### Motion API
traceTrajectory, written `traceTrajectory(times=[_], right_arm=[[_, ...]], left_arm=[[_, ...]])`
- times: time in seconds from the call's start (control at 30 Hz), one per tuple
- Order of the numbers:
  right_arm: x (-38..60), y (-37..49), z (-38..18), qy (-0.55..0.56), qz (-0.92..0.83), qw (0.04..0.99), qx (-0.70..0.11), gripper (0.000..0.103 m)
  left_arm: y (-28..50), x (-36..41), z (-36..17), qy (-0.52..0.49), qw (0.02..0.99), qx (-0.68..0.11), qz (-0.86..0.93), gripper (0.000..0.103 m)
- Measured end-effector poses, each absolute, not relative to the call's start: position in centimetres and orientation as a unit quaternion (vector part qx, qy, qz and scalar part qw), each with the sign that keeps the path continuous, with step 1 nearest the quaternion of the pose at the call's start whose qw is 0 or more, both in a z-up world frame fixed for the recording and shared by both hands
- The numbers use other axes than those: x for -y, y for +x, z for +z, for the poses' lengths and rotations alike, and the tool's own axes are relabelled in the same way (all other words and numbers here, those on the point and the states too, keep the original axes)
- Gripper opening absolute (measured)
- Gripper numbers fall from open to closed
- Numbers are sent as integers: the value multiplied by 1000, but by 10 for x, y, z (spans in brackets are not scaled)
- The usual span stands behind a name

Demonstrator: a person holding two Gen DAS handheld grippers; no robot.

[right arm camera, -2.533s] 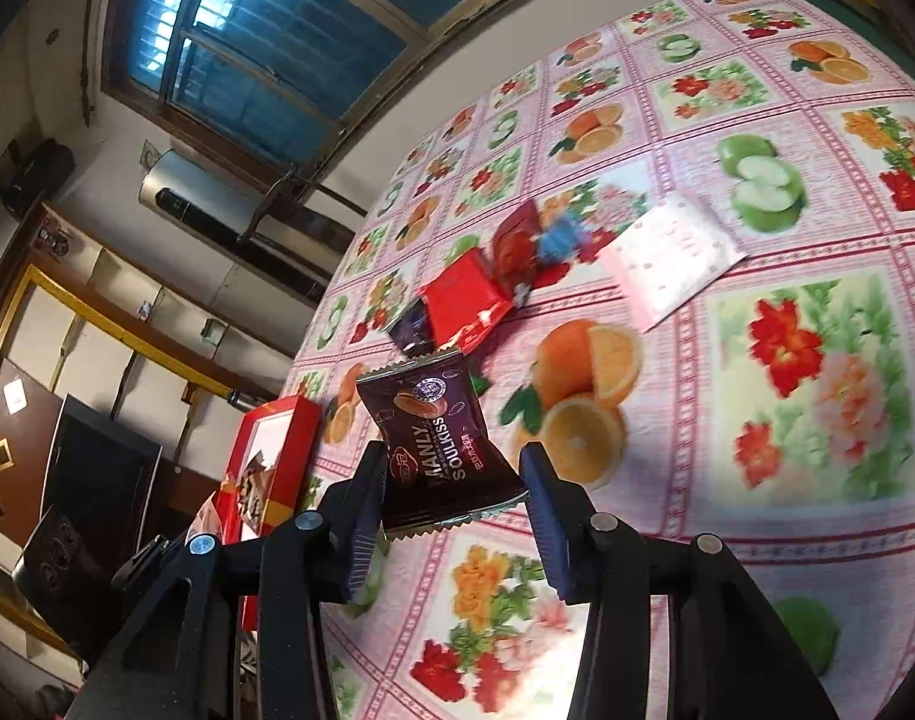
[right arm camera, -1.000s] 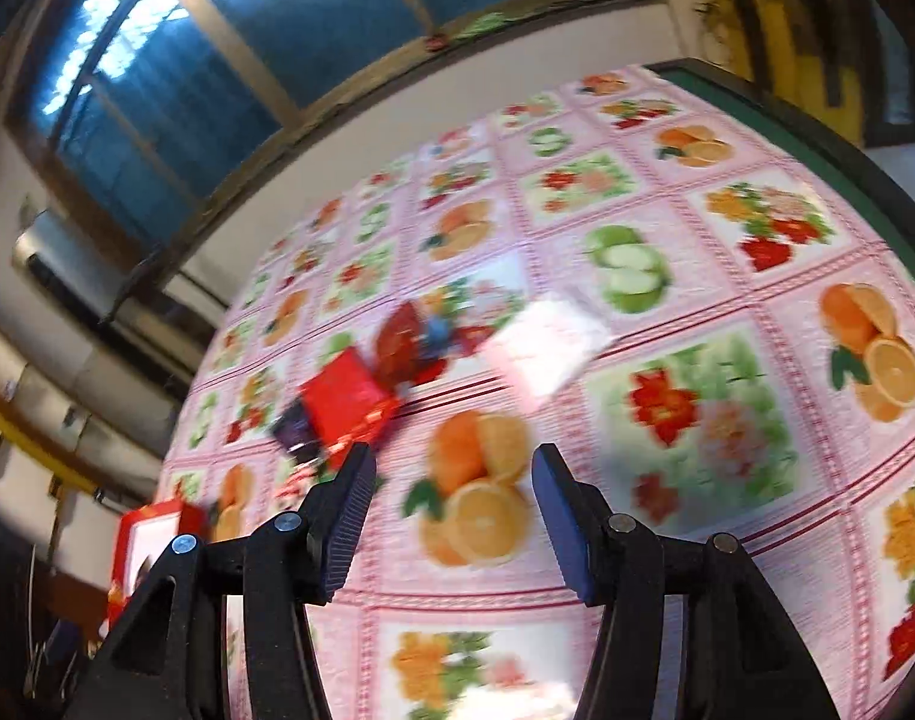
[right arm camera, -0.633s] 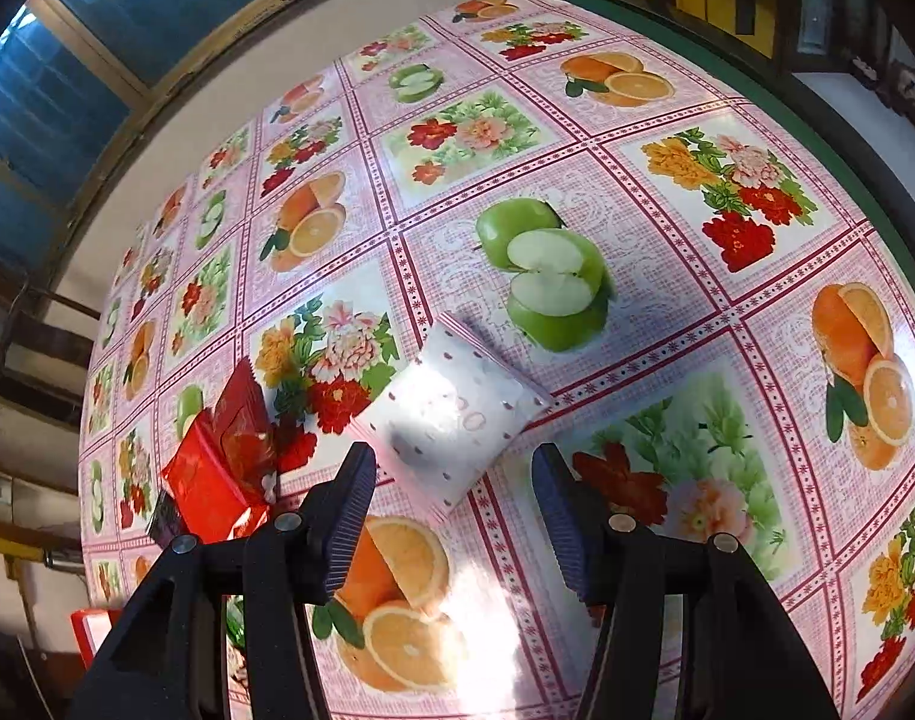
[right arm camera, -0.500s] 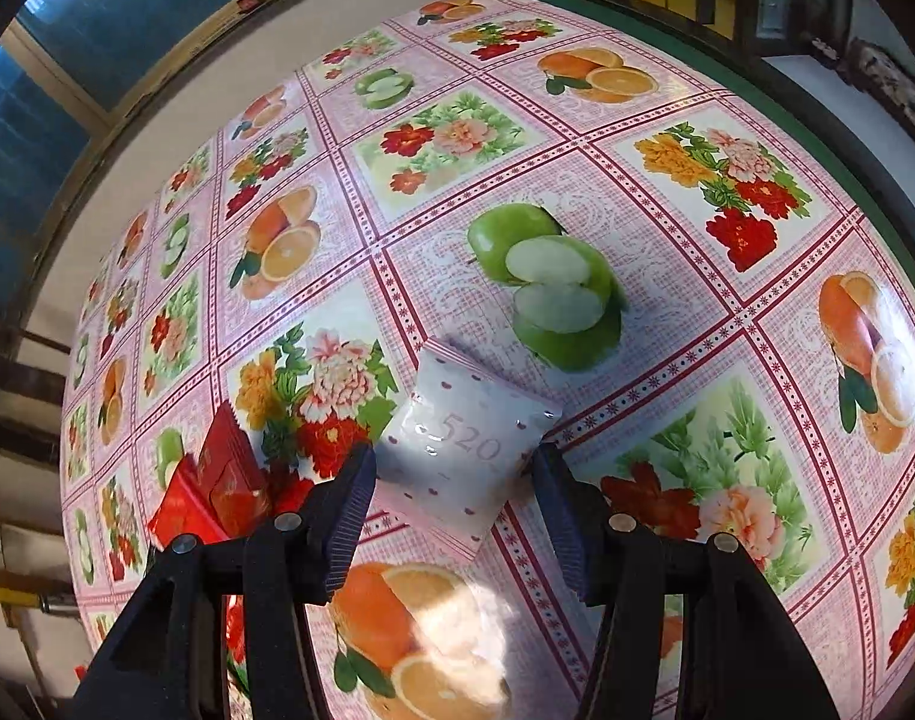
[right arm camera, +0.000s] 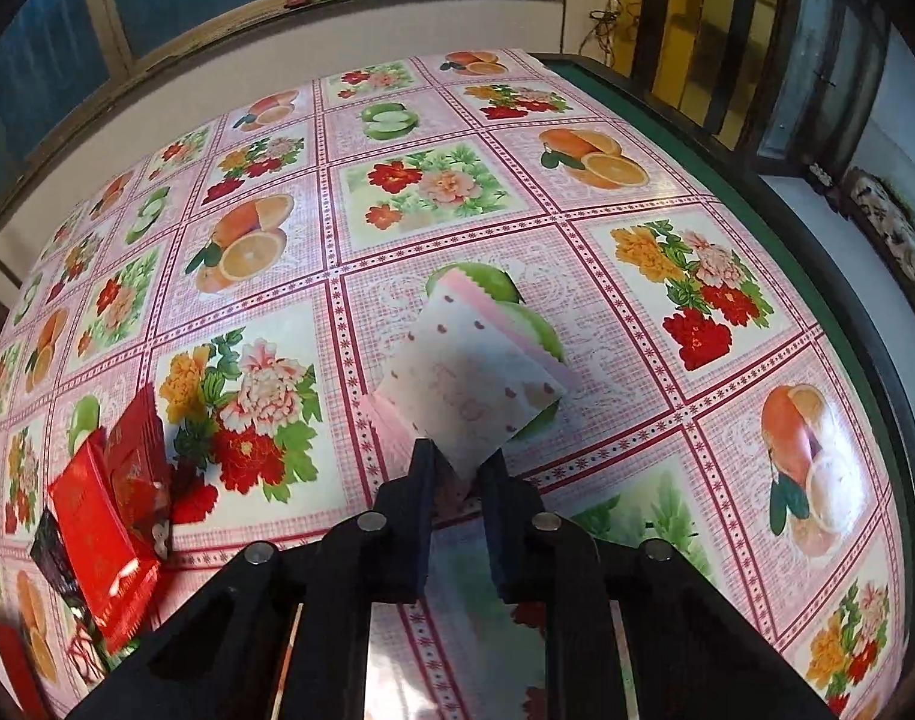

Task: Organize snacks
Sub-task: 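Grasp the white dotted packet with the right gripper, then grasp the red-and-white patterned packet with the left gripper while the right holds the white packet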

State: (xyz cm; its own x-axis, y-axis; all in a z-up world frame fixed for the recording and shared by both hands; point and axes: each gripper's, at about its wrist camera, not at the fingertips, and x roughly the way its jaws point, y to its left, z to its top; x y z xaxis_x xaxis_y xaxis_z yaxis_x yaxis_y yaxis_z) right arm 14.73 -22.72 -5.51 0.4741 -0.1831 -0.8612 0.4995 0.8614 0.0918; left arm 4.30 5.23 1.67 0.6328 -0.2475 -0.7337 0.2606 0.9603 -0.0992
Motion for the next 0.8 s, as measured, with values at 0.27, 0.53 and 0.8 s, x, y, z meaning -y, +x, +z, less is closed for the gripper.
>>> traceTrajectory(times=[0.27,0.53,0.8], right_arm=[[269,82,-61,311,-45,845,-434,5],[291,68,-59,433,67,810,-388,6],[301,62,-52,446,52,811,-374,5]], left_arm=[[99,13,-1,-5,882,-455,-126,73],[124,45,-21,-38,864,-492,-100,73],[134,56,-38,-39,854,-513,-81,73]])
